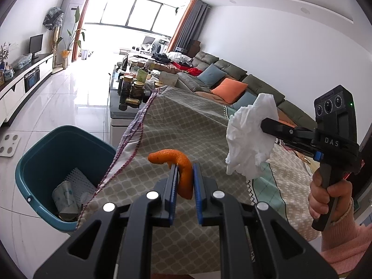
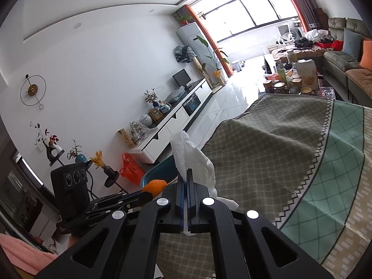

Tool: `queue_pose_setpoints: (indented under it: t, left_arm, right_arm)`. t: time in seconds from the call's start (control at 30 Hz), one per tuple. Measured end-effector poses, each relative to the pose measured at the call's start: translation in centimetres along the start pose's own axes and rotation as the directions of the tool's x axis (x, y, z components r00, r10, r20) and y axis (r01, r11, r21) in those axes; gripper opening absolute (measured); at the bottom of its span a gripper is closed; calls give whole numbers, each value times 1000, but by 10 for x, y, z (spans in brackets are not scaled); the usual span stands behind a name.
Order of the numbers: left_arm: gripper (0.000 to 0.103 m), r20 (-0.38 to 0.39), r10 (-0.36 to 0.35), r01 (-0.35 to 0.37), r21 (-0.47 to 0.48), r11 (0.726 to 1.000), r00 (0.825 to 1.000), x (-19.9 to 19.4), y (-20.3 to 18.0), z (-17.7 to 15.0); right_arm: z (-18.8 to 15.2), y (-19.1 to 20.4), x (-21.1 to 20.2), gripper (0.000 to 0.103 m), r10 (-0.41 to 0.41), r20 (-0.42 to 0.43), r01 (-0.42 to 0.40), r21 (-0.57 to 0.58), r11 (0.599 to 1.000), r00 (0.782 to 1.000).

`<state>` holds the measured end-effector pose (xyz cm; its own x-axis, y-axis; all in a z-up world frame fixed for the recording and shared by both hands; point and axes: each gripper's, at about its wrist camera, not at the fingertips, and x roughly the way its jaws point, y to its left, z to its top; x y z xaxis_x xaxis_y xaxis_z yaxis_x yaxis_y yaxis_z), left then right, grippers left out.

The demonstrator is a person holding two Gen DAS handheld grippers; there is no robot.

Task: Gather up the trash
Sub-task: 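Carry the orange peel and white tissue over the teal bin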

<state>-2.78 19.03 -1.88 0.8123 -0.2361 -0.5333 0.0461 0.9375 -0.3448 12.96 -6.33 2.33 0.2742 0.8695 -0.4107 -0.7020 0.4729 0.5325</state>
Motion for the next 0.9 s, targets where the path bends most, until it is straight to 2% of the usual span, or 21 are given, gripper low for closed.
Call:
queue_pose_setpoints:
  t: [0.9]
  left_arm:
    - [14,36,70,-69,-30,997,997,-17,23,4]
  right_arm:
    - [16,39,54,2,120,-68,-124,-55,991,990]
